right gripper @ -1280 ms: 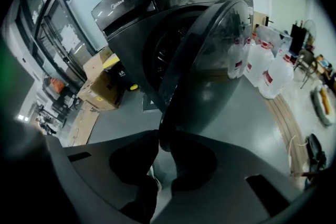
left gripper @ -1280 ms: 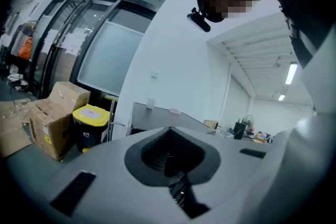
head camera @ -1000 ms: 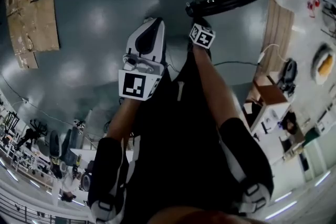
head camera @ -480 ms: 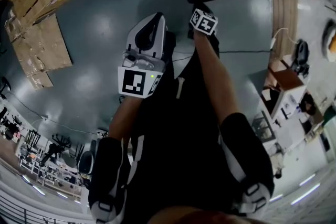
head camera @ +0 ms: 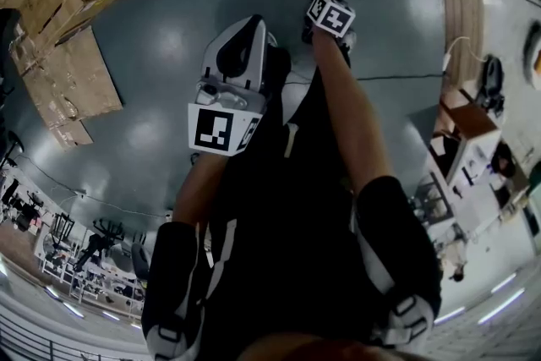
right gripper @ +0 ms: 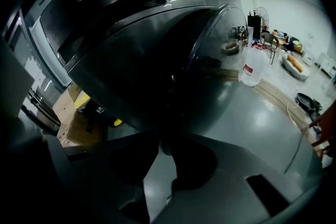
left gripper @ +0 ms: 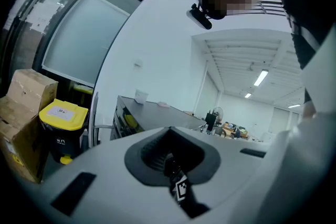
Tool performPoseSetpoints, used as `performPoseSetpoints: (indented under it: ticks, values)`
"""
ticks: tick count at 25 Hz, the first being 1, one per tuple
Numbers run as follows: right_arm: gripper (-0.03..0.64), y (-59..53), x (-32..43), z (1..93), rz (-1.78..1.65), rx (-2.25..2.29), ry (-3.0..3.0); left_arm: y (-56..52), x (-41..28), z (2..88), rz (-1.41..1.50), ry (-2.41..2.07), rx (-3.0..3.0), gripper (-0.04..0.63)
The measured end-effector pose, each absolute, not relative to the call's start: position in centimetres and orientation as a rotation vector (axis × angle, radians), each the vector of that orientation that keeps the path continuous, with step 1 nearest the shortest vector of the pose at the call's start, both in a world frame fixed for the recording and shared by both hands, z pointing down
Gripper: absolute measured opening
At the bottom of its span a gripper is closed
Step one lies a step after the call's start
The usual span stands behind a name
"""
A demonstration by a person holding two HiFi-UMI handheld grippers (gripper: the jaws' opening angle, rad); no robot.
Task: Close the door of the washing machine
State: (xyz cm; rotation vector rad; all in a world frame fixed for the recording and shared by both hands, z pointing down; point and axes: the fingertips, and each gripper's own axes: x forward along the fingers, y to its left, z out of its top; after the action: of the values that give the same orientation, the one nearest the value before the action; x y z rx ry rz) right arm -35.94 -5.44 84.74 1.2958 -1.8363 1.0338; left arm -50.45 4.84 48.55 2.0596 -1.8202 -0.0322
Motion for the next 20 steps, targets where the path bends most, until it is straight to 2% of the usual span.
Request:
performPoseSetpoints:
  ticks: [20]
  values:
    - [0.069,-9.0,-39.2,84.1,1.041,1.23,-1.876,4.6,-50.2,48.8,0.003,-1.831,2.057,0.005]
